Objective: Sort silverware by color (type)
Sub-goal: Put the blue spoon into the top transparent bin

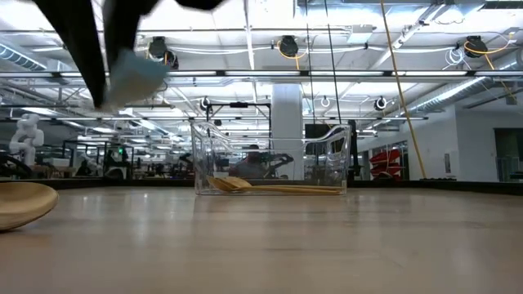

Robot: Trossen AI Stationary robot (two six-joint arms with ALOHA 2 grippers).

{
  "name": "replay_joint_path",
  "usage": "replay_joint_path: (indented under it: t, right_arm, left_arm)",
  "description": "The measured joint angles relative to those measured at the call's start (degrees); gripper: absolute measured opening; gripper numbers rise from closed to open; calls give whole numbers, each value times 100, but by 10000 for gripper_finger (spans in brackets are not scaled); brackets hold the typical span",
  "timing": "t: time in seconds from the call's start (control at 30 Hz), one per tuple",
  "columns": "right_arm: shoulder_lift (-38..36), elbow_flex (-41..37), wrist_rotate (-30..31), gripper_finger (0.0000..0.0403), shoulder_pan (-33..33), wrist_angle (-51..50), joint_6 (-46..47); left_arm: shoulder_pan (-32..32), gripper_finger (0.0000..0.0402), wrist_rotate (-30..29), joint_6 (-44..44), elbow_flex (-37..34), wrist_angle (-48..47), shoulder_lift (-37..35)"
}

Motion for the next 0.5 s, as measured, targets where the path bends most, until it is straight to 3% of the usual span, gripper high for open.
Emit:
replay_joint_path:
  t: [0.3,0.5]
  right_arm:
    - [0,-2,-13,165,0,3,2]
    - [0,-2,-13,165,0,30,2]
  left_arm:
    - [-456,8,-84,535,887,-1829,-8]
    - [-820,8,41,739,991,-2129,-11]
